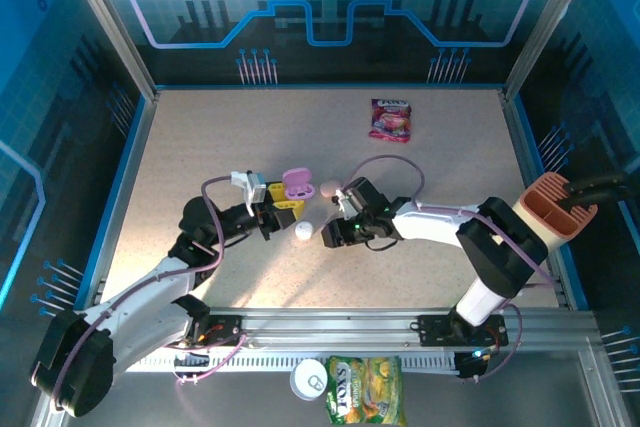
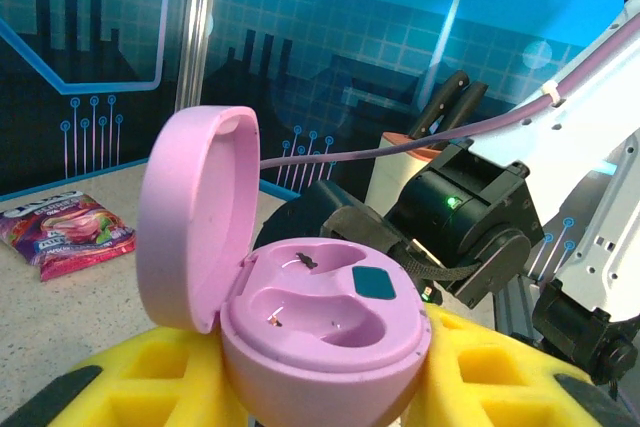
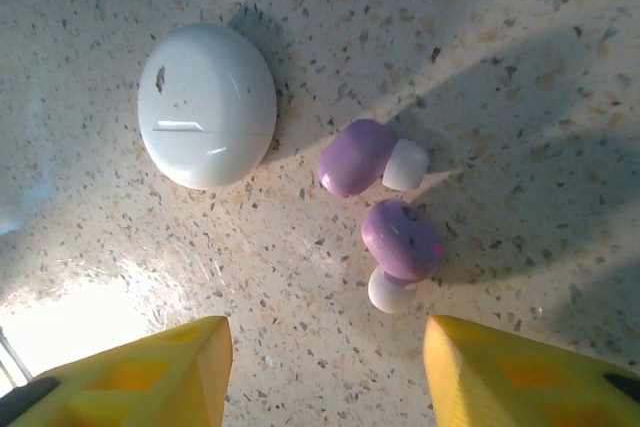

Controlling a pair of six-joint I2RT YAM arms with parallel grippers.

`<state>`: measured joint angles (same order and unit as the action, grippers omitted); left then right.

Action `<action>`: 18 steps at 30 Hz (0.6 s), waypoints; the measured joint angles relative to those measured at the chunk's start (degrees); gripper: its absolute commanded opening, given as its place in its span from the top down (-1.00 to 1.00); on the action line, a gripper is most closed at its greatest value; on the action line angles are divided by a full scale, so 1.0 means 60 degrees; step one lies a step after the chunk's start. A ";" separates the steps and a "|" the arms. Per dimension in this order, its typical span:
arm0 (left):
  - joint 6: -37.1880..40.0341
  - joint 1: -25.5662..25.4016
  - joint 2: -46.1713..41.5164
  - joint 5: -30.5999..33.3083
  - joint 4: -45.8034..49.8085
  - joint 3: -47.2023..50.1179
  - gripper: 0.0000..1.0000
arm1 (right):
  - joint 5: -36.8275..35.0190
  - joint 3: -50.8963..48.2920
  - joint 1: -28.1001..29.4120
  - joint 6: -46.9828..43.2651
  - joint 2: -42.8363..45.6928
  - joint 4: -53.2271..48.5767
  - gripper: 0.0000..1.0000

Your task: Insert the wireless bluetooth earbuds into the charging case

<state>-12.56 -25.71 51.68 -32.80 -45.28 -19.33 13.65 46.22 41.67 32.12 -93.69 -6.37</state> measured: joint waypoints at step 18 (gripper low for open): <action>0.0073 0.0000 0.0000 0.0000 0.0277 -0.0004 0.39 | 0.1020 0.0710 -0.0790 -0.0255 -0.1144 0.0138 0.31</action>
<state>-12.12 -25.71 51.68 -32.80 -43.62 -19.35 19.77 50.48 36.93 30.59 -100.55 -5.54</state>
